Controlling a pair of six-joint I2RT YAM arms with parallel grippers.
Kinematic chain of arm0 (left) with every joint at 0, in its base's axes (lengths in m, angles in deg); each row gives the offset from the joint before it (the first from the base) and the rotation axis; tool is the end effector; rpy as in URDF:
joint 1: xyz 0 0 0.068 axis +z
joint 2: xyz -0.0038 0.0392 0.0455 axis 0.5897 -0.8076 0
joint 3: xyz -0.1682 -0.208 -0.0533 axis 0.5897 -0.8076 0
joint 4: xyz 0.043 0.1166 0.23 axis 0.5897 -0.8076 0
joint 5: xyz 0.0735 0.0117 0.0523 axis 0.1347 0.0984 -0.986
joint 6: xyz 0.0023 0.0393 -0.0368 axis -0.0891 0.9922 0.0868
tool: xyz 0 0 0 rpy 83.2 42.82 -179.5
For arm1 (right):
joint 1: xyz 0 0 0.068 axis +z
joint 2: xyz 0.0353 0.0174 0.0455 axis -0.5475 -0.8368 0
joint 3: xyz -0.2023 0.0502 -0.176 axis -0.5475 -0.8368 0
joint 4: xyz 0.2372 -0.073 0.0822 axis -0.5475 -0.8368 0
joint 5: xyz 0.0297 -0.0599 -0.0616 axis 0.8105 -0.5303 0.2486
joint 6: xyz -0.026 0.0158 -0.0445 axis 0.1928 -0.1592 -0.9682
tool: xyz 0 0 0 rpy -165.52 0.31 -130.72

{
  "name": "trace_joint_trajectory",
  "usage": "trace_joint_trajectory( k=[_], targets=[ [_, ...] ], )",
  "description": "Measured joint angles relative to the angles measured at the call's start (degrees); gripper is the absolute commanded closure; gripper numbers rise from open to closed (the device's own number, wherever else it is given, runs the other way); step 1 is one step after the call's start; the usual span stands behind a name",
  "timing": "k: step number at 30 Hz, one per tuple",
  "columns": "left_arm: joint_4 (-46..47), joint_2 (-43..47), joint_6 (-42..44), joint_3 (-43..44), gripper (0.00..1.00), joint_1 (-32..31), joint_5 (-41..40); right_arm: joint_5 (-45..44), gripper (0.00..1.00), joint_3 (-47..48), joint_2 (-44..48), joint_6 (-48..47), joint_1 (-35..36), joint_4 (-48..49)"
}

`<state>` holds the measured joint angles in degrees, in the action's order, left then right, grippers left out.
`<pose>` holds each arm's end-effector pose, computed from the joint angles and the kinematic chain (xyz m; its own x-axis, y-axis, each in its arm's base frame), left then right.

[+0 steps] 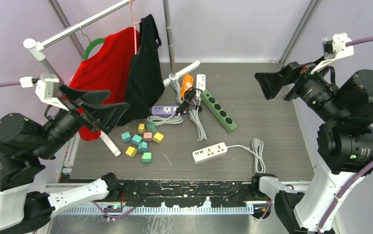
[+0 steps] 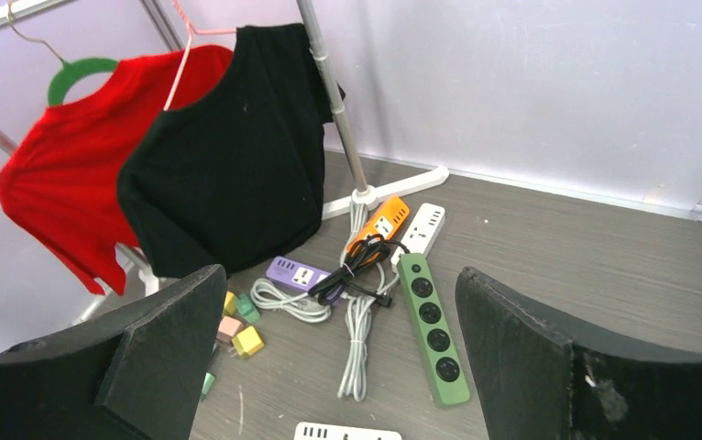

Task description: Pull the plug off the socket

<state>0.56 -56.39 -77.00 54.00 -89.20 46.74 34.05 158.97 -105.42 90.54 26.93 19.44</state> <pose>0.0380 -0.0383 0.5395 -0.1694 -0.3794 -0.9096 0.6424 0.6575 -0.3939 0.0837 0.0100 0.5859 -0.1054 0.1284 -0.9861 -0.4305 0.8880 0.1616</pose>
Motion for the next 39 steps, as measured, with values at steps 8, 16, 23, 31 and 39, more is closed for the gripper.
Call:
trace_joint_trajectory(
  k=[8,16,23,31,39],
  targets=[
    [-2.6,0.8,-0.2,4.4,0.0,0.0,1.0,-2.3,0.0,1.7,0.4,4.8,-0.9,-0.2],
    [-4.3,1.5,-0.3,4.3,0.0,0.0,1.6,-3.3,0.0,1.7,0.8,5.6,-1.7,-0.4],
    [-4.8,3.3,-0.4,3.5,0.0,0.0,1.6,-3.3,0.0,1.6,1.9,5.8,-2.2,-0.4],
    [-5.6,4.7,-0.3,2.5,0.01,0.0,1.4,-3.3,0.0,1.3,2.3,5.8,-2.6,-0.3],
    [-5.6,4.7,-0.3,1.0,0.0,0.0,1.6,-3.3,0.0,0.5,2.3,5.8,-2.6,-0.3]
  ],
)
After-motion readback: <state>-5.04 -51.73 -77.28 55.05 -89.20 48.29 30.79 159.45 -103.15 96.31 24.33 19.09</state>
